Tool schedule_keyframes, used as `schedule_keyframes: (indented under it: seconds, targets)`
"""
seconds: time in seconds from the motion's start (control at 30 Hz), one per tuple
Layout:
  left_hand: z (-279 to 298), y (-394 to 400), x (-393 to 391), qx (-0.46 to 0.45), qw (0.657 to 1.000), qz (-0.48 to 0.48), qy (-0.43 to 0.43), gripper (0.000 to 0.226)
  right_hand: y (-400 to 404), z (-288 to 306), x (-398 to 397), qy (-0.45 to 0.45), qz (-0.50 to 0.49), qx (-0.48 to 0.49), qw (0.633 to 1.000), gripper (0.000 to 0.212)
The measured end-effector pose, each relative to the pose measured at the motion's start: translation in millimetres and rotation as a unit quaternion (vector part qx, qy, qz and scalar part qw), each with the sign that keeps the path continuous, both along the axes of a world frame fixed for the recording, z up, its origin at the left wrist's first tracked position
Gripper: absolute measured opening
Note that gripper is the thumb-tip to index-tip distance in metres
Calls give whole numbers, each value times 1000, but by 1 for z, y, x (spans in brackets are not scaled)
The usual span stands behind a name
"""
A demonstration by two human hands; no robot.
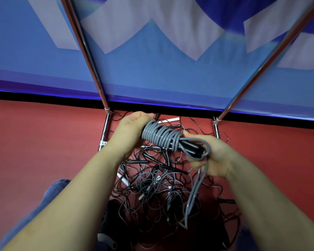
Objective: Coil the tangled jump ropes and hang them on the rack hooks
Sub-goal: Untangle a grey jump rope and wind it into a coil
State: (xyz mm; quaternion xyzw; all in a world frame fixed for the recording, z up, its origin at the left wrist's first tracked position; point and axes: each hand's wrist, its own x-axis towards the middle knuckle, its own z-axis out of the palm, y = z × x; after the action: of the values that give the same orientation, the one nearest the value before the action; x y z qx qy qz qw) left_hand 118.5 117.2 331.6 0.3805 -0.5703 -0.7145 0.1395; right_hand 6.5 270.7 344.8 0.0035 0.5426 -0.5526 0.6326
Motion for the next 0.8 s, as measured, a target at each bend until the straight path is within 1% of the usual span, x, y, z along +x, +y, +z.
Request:
schedule_keyframes:
  seconds: [0.03,0.07,0.1,0.13,0.17,0.23,0.27,0.3,0.33,0.4,0.43,0.47,0.53,0.6,0.7,0.73,0.77,0.8]
  targets:
    - [-1,0,-1,27,1000,10,5,35,-2,-3,3,-5,-20,-17,1000,26]
    - [-1,1,-1,54,998,19,9,36,-5,-7,6,17,-49,-29,998,29]
    - [-2,1,-1,76,997,32,9,37,-8,-10,10,67,-76,-35,994,32]
    - [-2,1,-2,92,995,46,7,39,-12,-13,15,137,-89,-32,986,34]
    - [-2,2,-2,100,993,62,2,39,-14,-15,20,209,-84,-20,974,32]
    - [0,3,-4,105,989,101,-10,36,-16,-19,29,345,-32,27,938,31]
    - [0,4,-5,104,987,123,-15,34,-16,-21,32,390,-4,42,920,31]
    - [-1,4,-6,98,985,142,-22,32,-15,-23,35,411,14,43,911,29]
    - [-3,3,-6,87,983,158,-30,31,-15,-22,37,410,21,37,911,29]
    - [-6,2,-6,37,983,171,-48,30,-15,-22,39,385,20,25,922,42]
    - [-8,3,-6,-3,984,168,-58,31,-15,-21,39,377,19,28,926,48]
    - [-8,5,-5,-47,983,163,-63,31,-17,-21,39,370,14,32,928,50]
    - [-5,12,-5,-127,976,170,-57,31,-19,-21,41,324,-29,23,945,50]
    - [-2,21,-3,-219,957,185,-39,29,-22,-21,44,232,-94,3,968,41]
    - [0,33,0,-399,901,167,-33,21,-22,-19,43,103,-155,-3,983,33]
    - [-1,35,1,-433,887,157,-30,18,-22,-19,43,80,-165,4,983,34]
    - [-2,36,1,-446,882,149,-24,16,-21,-19,41,65,-174,10,983,36]
    - [-4,36,1,-441,886,138,-21,17,-21,-18,40,59,-183,11,981,37]
